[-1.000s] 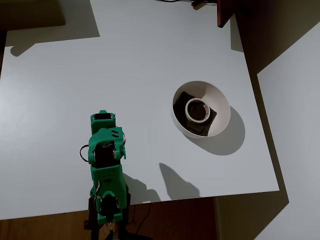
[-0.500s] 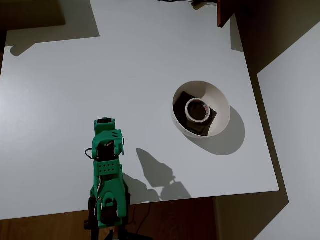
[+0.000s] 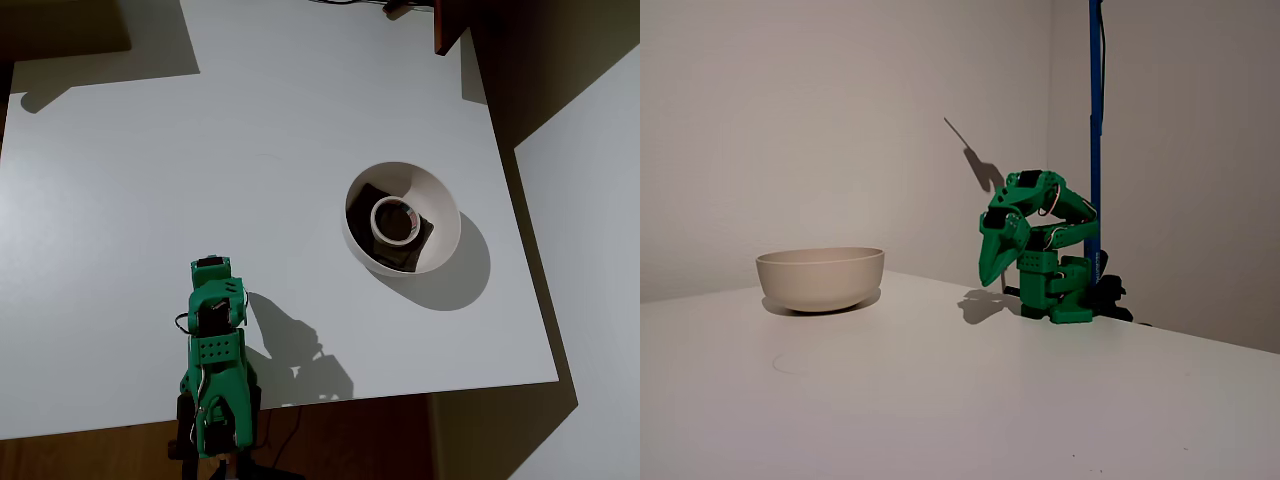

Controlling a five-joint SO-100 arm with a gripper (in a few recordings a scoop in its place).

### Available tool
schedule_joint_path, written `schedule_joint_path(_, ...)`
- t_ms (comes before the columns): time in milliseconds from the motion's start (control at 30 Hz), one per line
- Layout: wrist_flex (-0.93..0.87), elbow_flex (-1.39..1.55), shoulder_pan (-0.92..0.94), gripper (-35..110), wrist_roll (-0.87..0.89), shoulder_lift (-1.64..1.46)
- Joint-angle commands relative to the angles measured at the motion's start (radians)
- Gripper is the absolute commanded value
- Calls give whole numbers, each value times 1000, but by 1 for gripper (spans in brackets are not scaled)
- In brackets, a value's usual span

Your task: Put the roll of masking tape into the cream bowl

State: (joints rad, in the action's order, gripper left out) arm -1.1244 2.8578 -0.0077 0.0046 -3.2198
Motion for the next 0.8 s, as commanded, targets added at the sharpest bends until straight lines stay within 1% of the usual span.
schedule_joint_path(0,-61,77,2,-8,-31,-169)
schedule_joint_path(167,-87,98,20,-8,-29,-170)
schedule_joint_path(500,-229,64,-6,-8,-52,-169)
schedule_joint_path(767,-242,60,14,-8,-26,-169)
